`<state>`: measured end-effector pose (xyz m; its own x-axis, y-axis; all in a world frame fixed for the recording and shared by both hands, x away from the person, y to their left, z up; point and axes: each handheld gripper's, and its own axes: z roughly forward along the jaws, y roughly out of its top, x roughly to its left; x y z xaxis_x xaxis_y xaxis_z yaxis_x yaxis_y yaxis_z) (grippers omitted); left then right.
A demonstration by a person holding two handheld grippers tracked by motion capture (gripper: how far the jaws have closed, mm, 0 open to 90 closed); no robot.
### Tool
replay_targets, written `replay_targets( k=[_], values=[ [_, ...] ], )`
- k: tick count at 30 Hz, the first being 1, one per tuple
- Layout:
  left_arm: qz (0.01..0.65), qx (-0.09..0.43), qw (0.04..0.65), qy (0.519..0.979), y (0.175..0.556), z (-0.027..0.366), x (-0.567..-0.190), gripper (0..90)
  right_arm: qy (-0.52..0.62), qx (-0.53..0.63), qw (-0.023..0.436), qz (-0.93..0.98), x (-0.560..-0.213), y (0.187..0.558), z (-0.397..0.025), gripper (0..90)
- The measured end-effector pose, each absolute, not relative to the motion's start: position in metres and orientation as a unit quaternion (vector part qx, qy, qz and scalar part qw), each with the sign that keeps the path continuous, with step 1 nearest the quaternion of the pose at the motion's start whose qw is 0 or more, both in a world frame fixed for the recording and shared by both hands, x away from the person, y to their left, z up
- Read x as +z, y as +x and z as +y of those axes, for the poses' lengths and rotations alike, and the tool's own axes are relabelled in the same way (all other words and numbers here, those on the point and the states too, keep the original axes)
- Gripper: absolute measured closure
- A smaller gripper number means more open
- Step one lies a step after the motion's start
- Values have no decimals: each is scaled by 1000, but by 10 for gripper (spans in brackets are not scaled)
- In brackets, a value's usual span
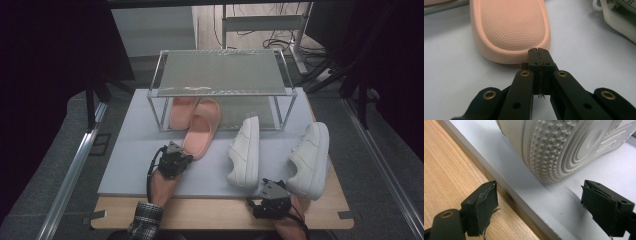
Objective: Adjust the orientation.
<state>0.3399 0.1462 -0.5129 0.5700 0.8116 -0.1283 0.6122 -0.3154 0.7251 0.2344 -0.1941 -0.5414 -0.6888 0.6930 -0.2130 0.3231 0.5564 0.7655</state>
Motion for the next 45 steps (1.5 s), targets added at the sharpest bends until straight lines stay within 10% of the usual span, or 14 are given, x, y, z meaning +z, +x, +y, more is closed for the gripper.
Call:
replay_targets(
  k=[45],
  values=[
    [459,183,382,781,390,111,-501,893,301,364,254,844,-541,235,-195,144]
  ],
)
